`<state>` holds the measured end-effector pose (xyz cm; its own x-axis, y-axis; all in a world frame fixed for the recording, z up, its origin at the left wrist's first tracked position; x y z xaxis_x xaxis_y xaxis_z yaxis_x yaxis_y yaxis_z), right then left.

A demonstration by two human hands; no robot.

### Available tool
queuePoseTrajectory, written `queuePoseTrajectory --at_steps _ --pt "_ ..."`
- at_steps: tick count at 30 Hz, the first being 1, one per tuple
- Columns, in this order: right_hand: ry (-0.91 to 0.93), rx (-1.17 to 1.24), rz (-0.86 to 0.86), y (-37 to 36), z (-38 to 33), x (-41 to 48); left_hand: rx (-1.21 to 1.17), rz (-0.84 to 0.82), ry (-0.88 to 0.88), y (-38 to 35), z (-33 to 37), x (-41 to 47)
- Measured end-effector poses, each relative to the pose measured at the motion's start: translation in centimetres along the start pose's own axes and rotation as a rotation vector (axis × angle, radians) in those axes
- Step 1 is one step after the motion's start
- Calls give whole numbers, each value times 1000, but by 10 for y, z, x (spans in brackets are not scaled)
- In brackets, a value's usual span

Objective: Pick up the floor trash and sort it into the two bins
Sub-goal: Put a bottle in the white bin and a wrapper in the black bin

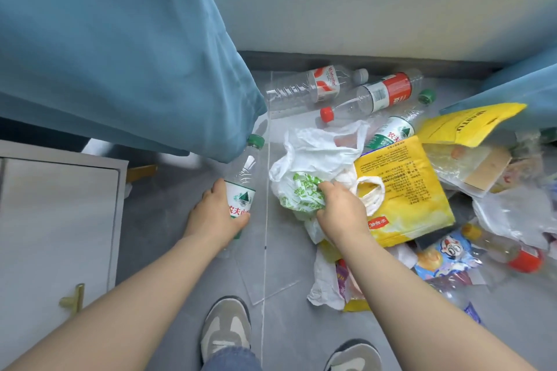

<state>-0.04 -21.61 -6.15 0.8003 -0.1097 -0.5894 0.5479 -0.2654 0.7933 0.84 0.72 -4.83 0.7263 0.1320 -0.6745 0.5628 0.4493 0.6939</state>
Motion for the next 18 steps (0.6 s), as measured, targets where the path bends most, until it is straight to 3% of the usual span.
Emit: queuePoseTrajectory --at_steps 7,18 --pt "-27 104 28 76 -10 -70 -56 -8 -2 53 14 -81" --pt "-240 440 154 253 -24 -233 -179 -35 -171 190 100 -248"
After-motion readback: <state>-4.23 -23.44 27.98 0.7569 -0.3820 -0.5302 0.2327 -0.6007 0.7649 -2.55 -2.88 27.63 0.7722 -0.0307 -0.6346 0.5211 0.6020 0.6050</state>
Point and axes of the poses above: each hand's wrist, its own x-axis towards the middle knuckle, its own y-axis out of the back of the hand, z = x × y, the point moved 2 cm from there along x, towards the middle knuckle, and after that the axes turned 4 degrees about -x, right-handed, at the moved point
